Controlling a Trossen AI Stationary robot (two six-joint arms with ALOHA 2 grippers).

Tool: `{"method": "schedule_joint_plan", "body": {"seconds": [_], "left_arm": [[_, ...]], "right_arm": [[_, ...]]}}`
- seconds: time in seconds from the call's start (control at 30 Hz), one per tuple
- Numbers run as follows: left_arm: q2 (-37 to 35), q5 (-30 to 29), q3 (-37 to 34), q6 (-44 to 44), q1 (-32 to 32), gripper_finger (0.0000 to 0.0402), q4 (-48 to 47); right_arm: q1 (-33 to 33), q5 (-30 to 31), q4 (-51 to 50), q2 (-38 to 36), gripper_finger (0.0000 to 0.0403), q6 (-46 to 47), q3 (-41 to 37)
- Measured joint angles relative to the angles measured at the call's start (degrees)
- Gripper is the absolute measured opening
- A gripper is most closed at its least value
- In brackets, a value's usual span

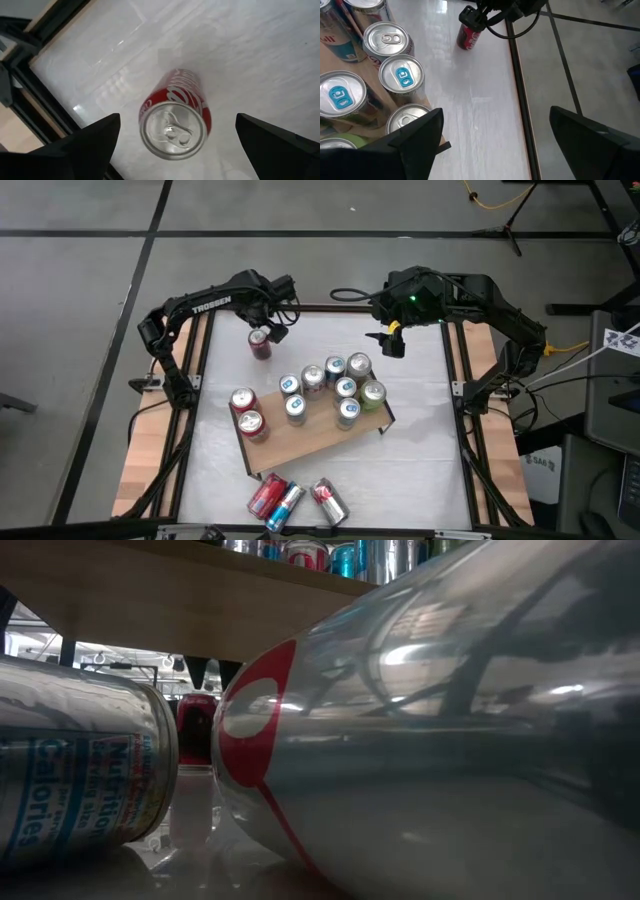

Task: Place canned beverage on shelf
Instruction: Put the red white soda can on the shelf

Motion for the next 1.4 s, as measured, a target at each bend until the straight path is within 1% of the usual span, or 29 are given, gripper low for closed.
{"method": "schedule_joint_plan", "body": {"seconds": [0.17, 0.33, 0.43, 0.57, 0.67, 0.9, 1.4], "left_arm": [[0.0, -0.11, -0.46, -3.73, -0.38, 0.0387, 0.5], [0.07, -0.12, -4.71, -7.24, -0.72, 0.0387, 1.32], [0.11, 0.87, -7.17, -7.91, -0.72, 0.0387, 4.4], [0.09, 1.79, -9.05, -9.38, -0.72, 0.0387, 7.3], [0.11, 1.6, -10.6, -10.88, -0.74, 0.0387, 7.15], [0.11, 1.42, -13.94, -10.97, -0.78, 0.0387, 8.62], [0.11, 0.8, -16.07, -10.6, -1.26, 0.0387, 10.21]], "right_arm": [[0.0, 0.0, 0.0, 0.0, 0.0356, 0.02, 0.0], [-0.02, 0.0, 0.0, 0.0, 0.0356, 0.02, 0.0], [0.0, 0.0, 0.02, 0.0, 0.0356, -0.06, 0.0], [-0.02, 0.0, 0.02, 0.0, 0.0356, -0.41, 0.0], [-0.01, 0.0, 0.02, 0.0, 0.0356, -0.47, 0.0], [-0.02, 0.02, 0.02, 0.0, 0.0356, -0.63, 0.0], [-0.02, 0.0, 0.04, 0.0, 0.0356, -0.68, 0.0]]}}
